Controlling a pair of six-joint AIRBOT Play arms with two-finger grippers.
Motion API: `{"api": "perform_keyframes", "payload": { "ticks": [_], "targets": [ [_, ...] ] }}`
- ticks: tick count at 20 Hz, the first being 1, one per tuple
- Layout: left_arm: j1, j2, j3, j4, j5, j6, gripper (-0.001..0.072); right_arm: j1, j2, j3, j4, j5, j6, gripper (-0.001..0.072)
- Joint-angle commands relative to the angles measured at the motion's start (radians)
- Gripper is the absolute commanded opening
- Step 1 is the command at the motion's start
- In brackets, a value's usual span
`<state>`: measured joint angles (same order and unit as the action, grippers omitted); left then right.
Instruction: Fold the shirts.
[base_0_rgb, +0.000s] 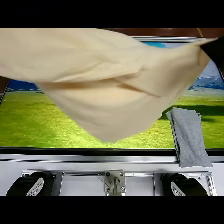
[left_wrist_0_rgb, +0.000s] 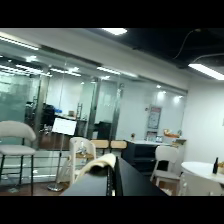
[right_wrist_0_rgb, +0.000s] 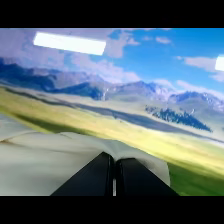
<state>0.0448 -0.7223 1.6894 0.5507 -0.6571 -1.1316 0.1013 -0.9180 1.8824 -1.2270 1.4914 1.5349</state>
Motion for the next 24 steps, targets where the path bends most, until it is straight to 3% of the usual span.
{"api": "perform_keyframes", "payload": {
  "ticks": [1,3,6,9,13,17,20,24],
  "targets": [
    [0.001,0.047,0.011,0.155,-0.156,-0.097,0.0035,0.000,0.006,0.021,0.031,0.229,0.064,0.0056],
    [0.001,0.055,0.010,0.205,-0.328,-0.139,0.0035,0.000,0.003,0.020,0.035,0.325,0.112,0.0056],
    [0.001,0.055,-0.041,0.425,-0.566,-0.334,0.0035,0.000,-0.010,-0.043,0.106,0.364,0.174,0.0056],
    [0.001,0.052,-0.164,0.581,-0.607,-0.438,0.0035,0.000,-0.010,-0.275,0.090,0.336,0.157,0.0056],
    [0.000,-0.003,-0.359,0.583,-0.468,-0.437,0.0036,0.000,-0.100,-0.578,0.132,-0.022,0.093,0.0056],
    [-0.002,-0.134,-0.478,0.509,-0.187,-0.436,0.0036,0.000,-0.338,-0.586,0.129,-0.394,0.017,0.0056],
    [-0.023,-0.281,-0.490,0.394,-0.015,-0.433,0.0036,0.000,-0.470,-0.586,0.128,-0.663,0.022,0.0056],
    [-0.134,-0.514,-0.490,0.383,0.092,-0.433,0.0037,0.009,-0.609,-0.586,0.179,-0.732,0.047,0.0057]
  ]
}}
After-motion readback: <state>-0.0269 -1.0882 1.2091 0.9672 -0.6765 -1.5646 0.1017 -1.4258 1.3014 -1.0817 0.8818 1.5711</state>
